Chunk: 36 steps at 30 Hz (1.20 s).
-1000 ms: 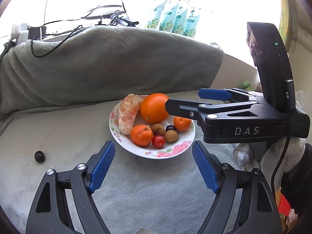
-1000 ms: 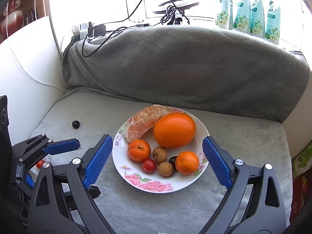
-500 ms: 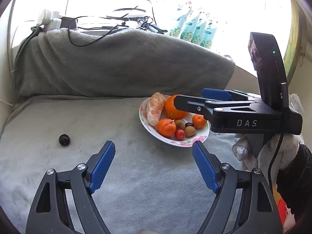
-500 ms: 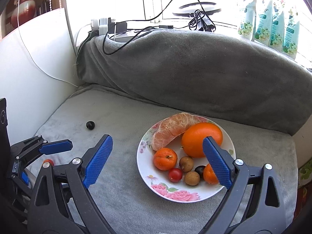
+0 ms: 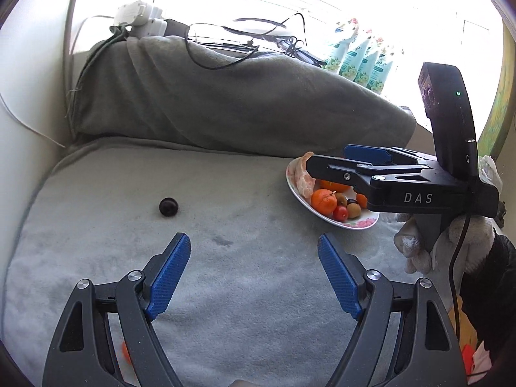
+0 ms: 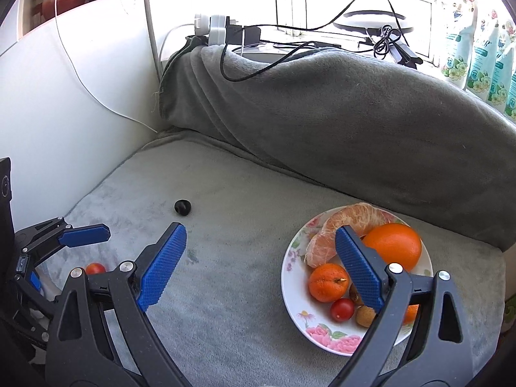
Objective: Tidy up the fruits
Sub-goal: 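Withdraw both grippers and move them toward the second red tomato and dark plum, then close the left gripper on the red tomato while the right gripper grasps the dark plum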
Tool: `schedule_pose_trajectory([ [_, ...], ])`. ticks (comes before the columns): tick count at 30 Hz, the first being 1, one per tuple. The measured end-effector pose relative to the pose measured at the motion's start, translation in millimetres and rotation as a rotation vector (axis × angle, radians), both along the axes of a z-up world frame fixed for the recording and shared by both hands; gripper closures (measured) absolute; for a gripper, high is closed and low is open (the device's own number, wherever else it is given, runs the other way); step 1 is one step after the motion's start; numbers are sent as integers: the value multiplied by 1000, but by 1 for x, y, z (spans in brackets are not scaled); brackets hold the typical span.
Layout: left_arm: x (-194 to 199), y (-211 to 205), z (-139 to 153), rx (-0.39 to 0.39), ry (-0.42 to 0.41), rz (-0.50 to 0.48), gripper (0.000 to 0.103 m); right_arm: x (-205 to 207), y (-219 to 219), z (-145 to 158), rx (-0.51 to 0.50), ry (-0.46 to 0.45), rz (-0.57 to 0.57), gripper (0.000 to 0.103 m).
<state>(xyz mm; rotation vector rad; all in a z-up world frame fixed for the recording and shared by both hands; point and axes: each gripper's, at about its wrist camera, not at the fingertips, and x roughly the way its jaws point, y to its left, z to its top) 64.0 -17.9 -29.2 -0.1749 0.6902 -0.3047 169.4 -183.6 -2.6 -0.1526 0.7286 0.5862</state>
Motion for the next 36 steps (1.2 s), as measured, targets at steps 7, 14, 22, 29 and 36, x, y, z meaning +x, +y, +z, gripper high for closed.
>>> schedule_pose_trajectory([
  [7, -18, 27, -6, -26, 6, 53, 22, 2, 28, -8, 7, 15, 68, 8],
  [14, -35, 48, -22, -19, 44, 91, 23, 5, 61, -19, -15, 18, 148, 11],
  [22, -43, 58, -41, -18, 92, 100, 32, 15, 97, -35, -48, 48, 213, 17],
  [29, -44, 69, -52, -34, 119, 114, 45, 25, 125, -56, -94, 90, 255, 31],
  [36, -40, 71, -60, -24, 142, 114, 49, 39, 142, -72, -112, 128, 262, 47],
])
